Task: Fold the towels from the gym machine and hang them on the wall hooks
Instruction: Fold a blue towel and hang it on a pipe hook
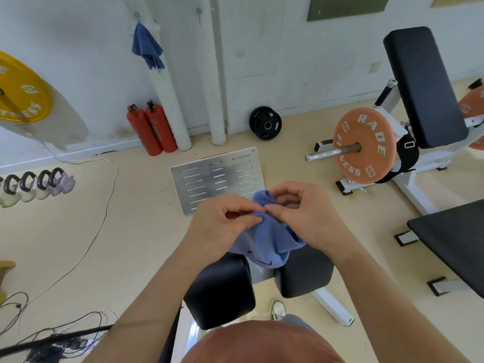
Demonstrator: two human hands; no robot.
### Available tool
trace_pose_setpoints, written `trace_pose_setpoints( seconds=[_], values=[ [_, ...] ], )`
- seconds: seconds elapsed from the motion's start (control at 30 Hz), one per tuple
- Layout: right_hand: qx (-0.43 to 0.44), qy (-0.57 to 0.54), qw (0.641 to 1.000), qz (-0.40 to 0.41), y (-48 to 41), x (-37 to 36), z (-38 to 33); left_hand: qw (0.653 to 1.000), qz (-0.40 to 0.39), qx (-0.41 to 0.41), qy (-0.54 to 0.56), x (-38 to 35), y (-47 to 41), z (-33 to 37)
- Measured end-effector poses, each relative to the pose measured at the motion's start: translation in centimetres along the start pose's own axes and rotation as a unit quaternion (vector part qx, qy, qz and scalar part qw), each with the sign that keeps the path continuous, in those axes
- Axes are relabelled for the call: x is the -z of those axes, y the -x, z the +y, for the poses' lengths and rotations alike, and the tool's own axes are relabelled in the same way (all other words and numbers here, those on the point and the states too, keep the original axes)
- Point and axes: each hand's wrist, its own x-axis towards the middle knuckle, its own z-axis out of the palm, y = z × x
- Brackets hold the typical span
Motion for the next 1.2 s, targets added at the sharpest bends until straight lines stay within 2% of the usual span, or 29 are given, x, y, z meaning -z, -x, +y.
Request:
trace_pose_setpoints(
  seconds=[0.2,0.37,0.47,0.53,0.63,0.7,0.83,0.93,1.1,1.2],
  values=[
    [0.065,-0.016,0.997,-0.029,1.3,-0.3,-2.4,0.996,0.062,-0.061,-0.018,0.8,0.2,1.3],
    [0.104,0.032,0.992,-0.07,1.7,-0.5,-3.0,0.998,-0.037,-0.037,0.028,2.5,0.1,1.5],
    [0.122,0.114,0.979,-0.119,1.7,-0.1,-3.1,0.999,-0.009,-0.04,0.012,3.5,0.3,1.5],
    [0.105,0.208,0.957,-0.172,1.4,0.6,-2.7,0.999,0.033,-0.037,0.012,4.2,0.5,1.2],
    [0.108,0.413,0.879,-0.211,0.3,1.0,-1.5,0.995,0.093,-0.015,0.037,5.7,0.5,0.4],
    [0.116,0.463,0.859,-0.186,-0.8,1.0,-1.1,0.993,0.117,-0.001,0.035,6.7,0.3,-0.4],
    [0.125,0.47,0.862,-0.144,-4.0,0.2,-2.4,0.983,0.175,0.053,0.018,8.3,-0.8,-2.6],
    [0.161,0.5,0.845,-0.104,-7.7,-1.5,-3.8,0.967,0.241,0.083,0.01,9.6,-3.1,-3.7],
    [0.284,0.517,0.807,-0.004,-13.3,-2.8,-5.7,0.941,0.337,0.017,-0.03,12.5,-6.7,-2.8],
    [0.388,0.507,0.768,0.056,-14.4,-2.6,-5.4,0.938,0.346,-0.009,-0.031,13.2,-6.6,-2.4]
  ],
)
